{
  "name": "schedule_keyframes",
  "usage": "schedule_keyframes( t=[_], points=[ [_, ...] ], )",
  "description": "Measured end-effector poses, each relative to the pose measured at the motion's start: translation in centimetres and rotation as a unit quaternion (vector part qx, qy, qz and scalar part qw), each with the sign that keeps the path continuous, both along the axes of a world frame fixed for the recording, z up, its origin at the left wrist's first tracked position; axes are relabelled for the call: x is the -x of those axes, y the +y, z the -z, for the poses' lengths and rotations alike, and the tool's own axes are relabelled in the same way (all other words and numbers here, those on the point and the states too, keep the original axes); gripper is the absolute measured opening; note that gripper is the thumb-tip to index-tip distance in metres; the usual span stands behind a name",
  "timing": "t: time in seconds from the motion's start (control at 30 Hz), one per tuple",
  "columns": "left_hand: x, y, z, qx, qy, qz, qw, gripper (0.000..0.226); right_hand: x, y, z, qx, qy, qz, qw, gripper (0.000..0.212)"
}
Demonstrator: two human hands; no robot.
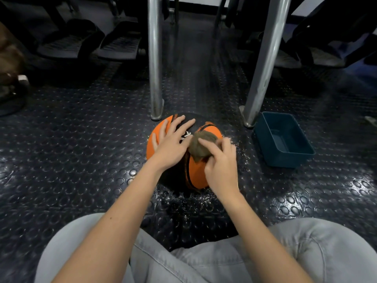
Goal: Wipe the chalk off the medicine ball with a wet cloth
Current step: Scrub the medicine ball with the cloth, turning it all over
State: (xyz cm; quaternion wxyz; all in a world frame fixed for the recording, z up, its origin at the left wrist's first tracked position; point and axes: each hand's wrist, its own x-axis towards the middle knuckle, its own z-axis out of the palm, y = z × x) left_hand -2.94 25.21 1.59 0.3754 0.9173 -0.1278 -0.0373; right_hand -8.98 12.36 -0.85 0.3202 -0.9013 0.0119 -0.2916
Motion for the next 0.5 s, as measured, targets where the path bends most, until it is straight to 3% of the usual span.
schedule_keyframes(
  t=[0.1,0.2,0.23,0.3,0.37,0.43,0.5],
  points=[
    [-0.1,-0.2,-0.3,-0.001,0.005,0.009,1.000,0.041,0.9,-1.7,2.4,-0.024,0.010,0.050,0.998,0.055],
    [-0.1,-0.5,-0.4,-0.007,0.009,0.010,1.000,0.042,0.5,-4.5,2.8,-0.077,0.142,0.168,0.972,0.054],
    [-0.1,-0.6,-0.4,-0.008,0.010,0.007,1.000,0.042,0.4,-4.5,2.4,-0.084,0.141,0.176,0.971,0.053],
    [-0.4,-0.5,-0.5,-0.005,0.007,-0.006,1.000,0.041,0.3,-2.2,0.7,-0.059,0.031,0.098,0.993,0.051],
    [-0.5,-0.4,-0.5,-0.002,0.010,-0.009,1.000,0.041,1.1,0.3,0.6,0.034,-0.034,-0.004,0.999,0.048],
    [-0.6,-0.3,-0.4,-0.003,0.010,-0.006,1.000,0.041,1.9,0.8,2.1,0.113,-0.049,-0.026,0.992,0.050],
    [-0.7,-0.5,-0.6,-0.008,0.017,0.003,1.000,0.041,2.5,-0.4,3.6,0.108,-0.030,-0.003,0.994,0.053]
  ],
)
